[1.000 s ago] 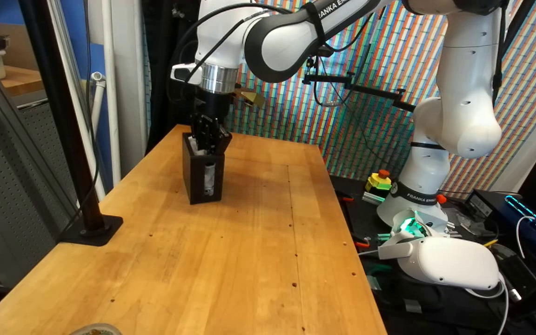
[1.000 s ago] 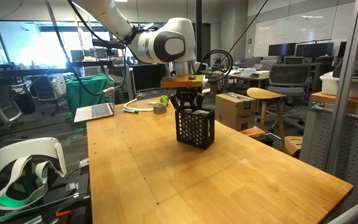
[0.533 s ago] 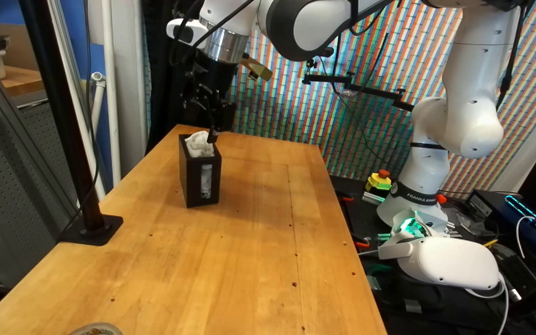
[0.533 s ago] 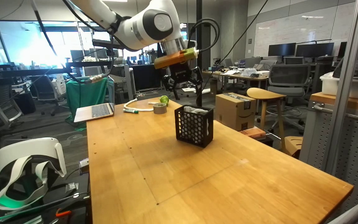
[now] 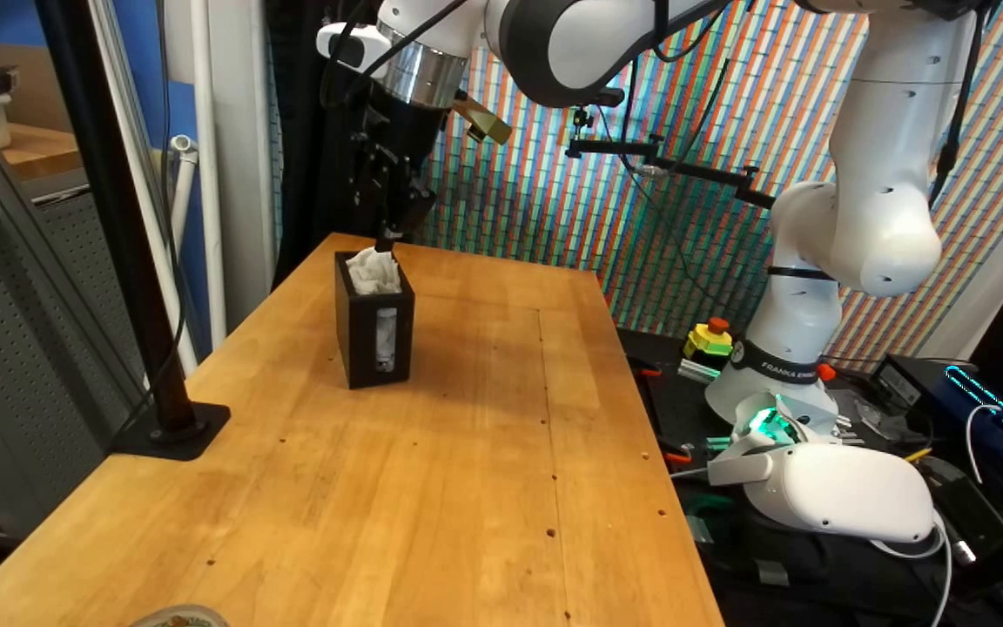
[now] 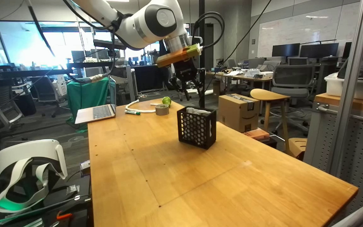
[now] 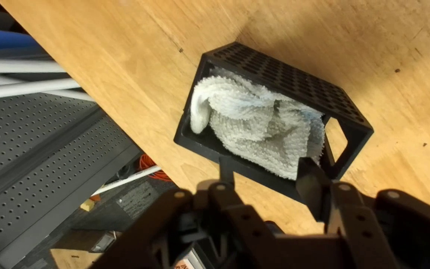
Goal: Put the white towel in the black box
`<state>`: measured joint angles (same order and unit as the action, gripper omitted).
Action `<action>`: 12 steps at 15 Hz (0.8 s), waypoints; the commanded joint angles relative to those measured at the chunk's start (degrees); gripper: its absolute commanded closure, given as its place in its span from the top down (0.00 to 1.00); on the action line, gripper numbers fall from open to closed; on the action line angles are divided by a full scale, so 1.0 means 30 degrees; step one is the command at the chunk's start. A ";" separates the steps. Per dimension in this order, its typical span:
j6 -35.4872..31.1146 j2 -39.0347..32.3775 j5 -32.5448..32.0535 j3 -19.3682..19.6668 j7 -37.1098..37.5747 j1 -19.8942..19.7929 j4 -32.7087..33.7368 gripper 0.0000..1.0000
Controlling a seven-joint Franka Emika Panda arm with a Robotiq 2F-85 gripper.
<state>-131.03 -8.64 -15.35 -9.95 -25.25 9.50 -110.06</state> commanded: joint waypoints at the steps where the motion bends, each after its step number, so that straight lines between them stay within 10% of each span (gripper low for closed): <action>1: -0.0743 -0.0220 0.0393 0.0156 0.0460 -0.0289 -0.0215 0.20; 6: -0.1435 -0.0947 0.1094 0.0181 0.0736 -0.0615 -0.0271 0.01; 12: -0.2220 -0.1963 0.2270 -0.0044 0.0667 -0.0671 -0.0343 0.06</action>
<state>-135.72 -13.45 -10.30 -9.66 -23.34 7.75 -110.98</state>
